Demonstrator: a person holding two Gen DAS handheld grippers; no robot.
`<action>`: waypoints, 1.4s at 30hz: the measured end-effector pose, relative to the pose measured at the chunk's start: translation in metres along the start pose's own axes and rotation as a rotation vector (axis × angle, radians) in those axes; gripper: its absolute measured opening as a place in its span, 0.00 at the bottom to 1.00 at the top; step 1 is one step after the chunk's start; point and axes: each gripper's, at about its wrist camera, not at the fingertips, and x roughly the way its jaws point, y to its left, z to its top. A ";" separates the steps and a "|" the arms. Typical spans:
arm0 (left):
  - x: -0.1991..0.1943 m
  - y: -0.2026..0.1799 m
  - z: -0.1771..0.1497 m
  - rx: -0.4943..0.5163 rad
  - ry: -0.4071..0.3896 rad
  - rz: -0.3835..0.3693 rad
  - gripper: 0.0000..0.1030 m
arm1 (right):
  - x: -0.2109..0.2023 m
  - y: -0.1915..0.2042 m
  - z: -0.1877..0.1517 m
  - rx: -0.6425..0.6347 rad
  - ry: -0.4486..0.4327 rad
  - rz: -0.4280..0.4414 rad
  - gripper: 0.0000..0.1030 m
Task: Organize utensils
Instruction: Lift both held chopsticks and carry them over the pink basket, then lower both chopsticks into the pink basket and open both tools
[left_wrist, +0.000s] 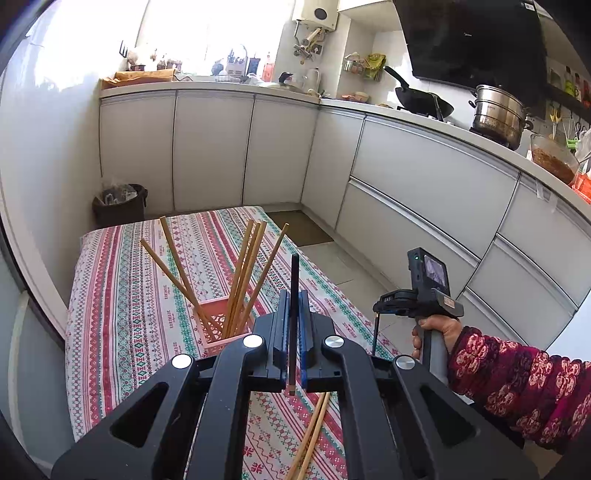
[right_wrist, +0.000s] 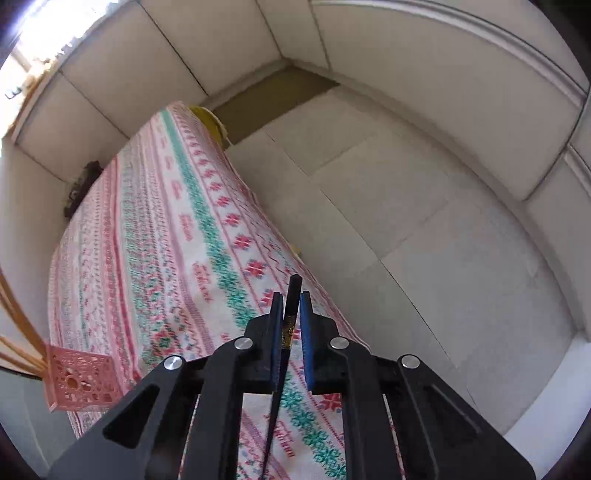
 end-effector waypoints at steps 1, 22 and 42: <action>-0.001 0.000 0.000 -0.003 -0.004 0.003 0.03 | -0.015 0.005 -0.003 -0.016 -0.044 0.040 0.07; -0.031 0.011 0.007 -0.132 -0.063 0.128 0.03 | -0.210 0.126 -0.090 -0.513 -0.372 0.262 0.07; -0.018 0.047 0.066 -0.147 -0.119 0.240 0.03 | -0.268 0.212 -0.056 -0.572 -0.402 0.460 0.07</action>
